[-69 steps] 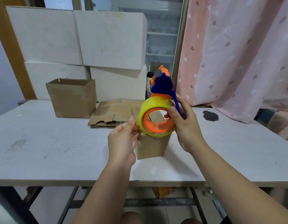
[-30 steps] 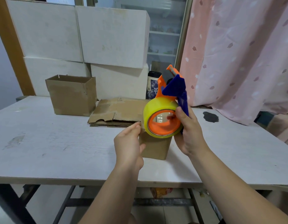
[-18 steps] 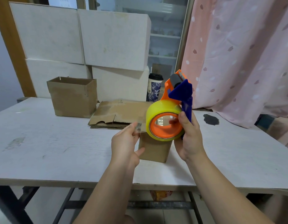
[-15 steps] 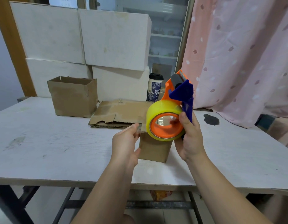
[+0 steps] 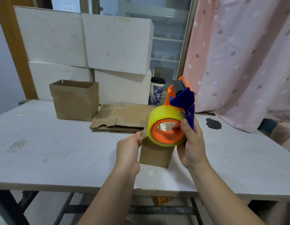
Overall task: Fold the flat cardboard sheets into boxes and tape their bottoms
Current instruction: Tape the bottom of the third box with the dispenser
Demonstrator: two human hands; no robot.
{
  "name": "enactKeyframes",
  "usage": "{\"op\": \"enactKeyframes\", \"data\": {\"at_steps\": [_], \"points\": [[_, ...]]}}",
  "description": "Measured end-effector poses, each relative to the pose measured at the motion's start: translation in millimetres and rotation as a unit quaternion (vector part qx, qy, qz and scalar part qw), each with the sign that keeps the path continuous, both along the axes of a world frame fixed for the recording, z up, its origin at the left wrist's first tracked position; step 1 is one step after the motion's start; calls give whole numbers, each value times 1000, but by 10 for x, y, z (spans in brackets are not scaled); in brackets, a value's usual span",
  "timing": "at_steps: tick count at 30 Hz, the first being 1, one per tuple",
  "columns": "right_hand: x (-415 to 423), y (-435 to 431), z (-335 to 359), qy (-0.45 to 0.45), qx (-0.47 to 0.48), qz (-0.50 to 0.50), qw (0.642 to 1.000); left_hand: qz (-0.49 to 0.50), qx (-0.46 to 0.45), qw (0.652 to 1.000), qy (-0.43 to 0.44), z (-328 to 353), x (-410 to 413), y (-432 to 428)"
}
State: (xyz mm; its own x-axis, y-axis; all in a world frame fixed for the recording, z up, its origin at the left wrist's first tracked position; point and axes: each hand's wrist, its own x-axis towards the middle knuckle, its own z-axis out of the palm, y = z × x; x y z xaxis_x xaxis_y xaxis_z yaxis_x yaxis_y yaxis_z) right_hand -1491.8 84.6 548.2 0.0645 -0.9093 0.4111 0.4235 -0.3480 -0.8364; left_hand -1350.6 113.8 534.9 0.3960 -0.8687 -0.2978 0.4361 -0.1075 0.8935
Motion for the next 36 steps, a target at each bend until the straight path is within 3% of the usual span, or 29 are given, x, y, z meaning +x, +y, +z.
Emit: {"op": "enactKeyframes", "data": {"at_steps": [11,17,23,25,27,29,31,36], "points": [[21,-3,-6,2,4,-7,1000,-3,9,1000,7,4,-46,-15],[43,-10,4,8,16,-17,1000,14,24,998,64,123,-81,-6],[36,-4,-5,4,9,-11,1000,12,66,998,16,6,-164,79],[43,-5,-7,0,9,-18,1000,58,18,996,-65,-71,-162,128],[57,-4,-13,3,7,-22,1000,86,-90,972,-201,-132,-127,161],[74,0,-10,9,9,-25,1000,41,-165,944,-282,-199,-132,186],[90,2,2,9,13,-31,999,1,-172,926,-335,-274,-161,201],[93,-13,1,8,19,-26,999,39,-194,844,-498,-338,-98,146]]}}
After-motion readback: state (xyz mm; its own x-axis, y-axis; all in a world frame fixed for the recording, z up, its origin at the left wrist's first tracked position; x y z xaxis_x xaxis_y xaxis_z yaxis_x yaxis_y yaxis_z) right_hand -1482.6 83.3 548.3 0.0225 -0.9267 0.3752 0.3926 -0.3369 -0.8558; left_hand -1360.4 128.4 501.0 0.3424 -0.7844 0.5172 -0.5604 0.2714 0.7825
